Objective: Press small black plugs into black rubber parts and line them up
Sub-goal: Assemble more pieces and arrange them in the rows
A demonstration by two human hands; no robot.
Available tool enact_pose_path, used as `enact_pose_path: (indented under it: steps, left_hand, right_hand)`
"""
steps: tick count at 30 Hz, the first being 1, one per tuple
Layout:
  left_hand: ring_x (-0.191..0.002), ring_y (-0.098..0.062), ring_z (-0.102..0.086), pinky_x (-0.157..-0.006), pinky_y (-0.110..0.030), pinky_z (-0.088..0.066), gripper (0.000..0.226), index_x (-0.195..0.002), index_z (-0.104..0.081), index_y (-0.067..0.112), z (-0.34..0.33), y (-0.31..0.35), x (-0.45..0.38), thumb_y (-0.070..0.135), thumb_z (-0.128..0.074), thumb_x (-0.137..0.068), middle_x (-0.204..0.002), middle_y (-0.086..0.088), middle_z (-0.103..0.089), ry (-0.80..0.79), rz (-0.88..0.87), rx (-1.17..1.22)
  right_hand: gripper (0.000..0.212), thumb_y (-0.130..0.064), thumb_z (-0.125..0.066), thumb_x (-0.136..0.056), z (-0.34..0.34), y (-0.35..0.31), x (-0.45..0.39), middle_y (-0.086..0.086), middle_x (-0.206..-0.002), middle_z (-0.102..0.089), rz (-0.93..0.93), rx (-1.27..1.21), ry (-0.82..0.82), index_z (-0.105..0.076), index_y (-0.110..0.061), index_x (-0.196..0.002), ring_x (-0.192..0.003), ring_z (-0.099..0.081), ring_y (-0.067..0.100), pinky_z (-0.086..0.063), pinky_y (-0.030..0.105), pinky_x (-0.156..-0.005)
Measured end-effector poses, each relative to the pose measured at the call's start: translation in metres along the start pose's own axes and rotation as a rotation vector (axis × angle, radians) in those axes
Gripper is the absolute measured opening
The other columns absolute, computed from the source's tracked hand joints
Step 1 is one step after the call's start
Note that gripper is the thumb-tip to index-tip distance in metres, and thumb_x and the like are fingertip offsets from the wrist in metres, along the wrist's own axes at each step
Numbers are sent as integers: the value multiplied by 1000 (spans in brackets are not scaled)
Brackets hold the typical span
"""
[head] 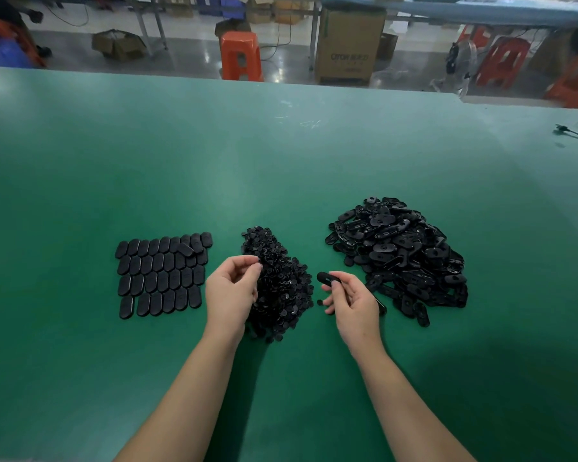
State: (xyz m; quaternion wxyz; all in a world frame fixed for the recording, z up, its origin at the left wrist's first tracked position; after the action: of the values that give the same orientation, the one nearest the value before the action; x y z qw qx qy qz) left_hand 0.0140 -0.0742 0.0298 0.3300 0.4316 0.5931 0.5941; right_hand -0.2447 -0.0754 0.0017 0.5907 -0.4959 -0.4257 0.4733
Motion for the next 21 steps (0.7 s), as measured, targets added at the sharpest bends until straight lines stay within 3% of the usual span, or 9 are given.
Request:
enact_pose_path:
  steps: [5, 13, 21]
  left_hand:
    - [-44, -9, -39, -41, -22, -35, 15, -99, -69, 9, -19, 2, 4, -3, -68, -90, -62, 5, -59, -43, 34, 97]
    - [-43, -8, -38, -40, -21, -33, 13, -89, -72, 9, -36, -4, 3, -4, -69, -88, -60, 0, -58, -69, 115, 136]
    - [-46, -9, -35, -42, -20, -31, 16, -99, -74, 4, -46, -17, 7, -5, -65, -90, -67, -5, -52, -77, 216, 217]
  right_hand:
    - [19, -11, -54, -104, 0, -1, 0, -4, -92, -76, -7, -23, 10, -64, -26, -111, -74, -71, 15, -58, 26, -64]
    - [15, -13, -53, -104, 0, 0, 0, -10, -92, -76, -29, -26, 7, -61, -25, -107, -68, -70, 12, -56, 22, -61]
    - [17, -11, -53, -104, 1, -2, 0, -5, -90, -76, -10, -21, 10, -63, -24, -105, -66, -68, 14, -57, 26, -62]
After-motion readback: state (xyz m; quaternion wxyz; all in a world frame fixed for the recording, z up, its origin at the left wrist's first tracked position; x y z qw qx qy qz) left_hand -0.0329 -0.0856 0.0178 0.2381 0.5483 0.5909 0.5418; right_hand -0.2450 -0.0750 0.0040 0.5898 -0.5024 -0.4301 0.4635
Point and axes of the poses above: each hand's wrist, its own x-axis away from the middle knuckle, its own z-axis out of the back of the hand, y = z × x, the point moved 10 cm from there along -x, towards the middle knuckle
